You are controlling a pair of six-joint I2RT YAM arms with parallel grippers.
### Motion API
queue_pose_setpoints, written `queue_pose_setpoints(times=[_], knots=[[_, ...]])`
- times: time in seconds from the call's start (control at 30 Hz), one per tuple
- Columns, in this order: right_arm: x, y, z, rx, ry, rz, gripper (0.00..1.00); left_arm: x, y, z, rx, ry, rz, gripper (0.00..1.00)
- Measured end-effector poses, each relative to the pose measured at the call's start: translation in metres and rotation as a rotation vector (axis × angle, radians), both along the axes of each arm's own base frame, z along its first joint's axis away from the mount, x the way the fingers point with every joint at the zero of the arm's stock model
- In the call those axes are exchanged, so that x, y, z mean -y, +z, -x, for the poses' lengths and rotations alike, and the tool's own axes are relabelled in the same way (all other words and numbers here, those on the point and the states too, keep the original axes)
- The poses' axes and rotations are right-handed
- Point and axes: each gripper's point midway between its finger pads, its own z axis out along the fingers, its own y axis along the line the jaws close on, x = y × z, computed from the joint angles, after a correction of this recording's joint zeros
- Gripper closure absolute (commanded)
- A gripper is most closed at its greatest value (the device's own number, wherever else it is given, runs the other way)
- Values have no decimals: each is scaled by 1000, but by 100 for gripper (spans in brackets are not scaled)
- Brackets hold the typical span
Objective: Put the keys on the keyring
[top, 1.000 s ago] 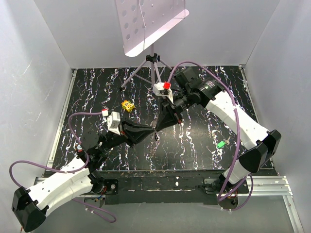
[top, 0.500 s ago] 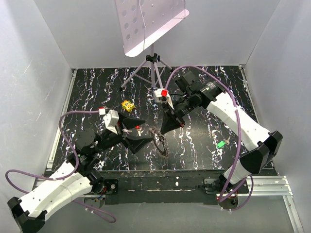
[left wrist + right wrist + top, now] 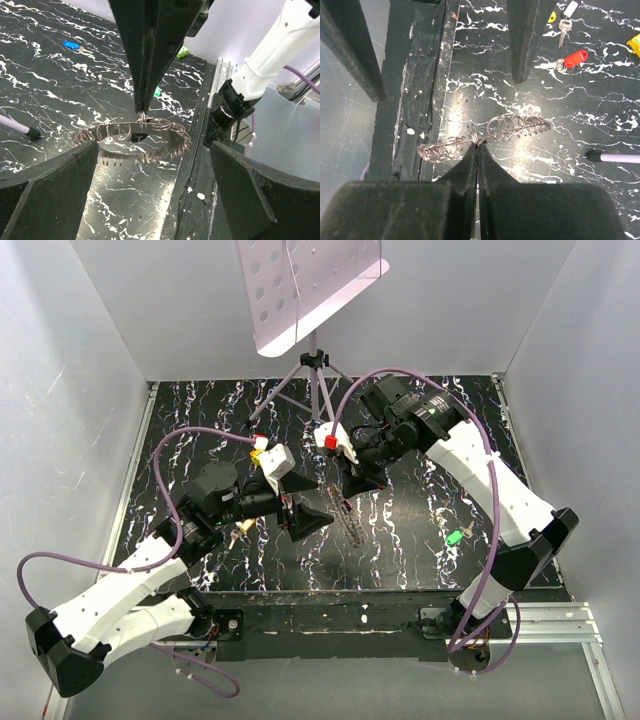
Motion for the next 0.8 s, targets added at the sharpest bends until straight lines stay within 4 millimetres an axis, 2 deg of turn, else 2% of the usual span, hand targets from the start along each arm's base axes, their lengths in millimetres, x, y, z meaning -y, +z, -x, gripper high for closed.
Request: queue_pose_setpoints(times=[0.13,0.33,0.6,0.8], knots=[[0,-10,-8,6,-10,39,99,8,-3,-8,38,-12,-7,11],[0,-13,-10,8,-14,50,99,18,7,-17,120,-27,26,26],[0,-13,-9,3,-15,50,99,27,-11,-24,109,-44,-16,42],[-1,-12,-8,-4,-11,44,99,27,-14,-25,116,-46,-25,51]])
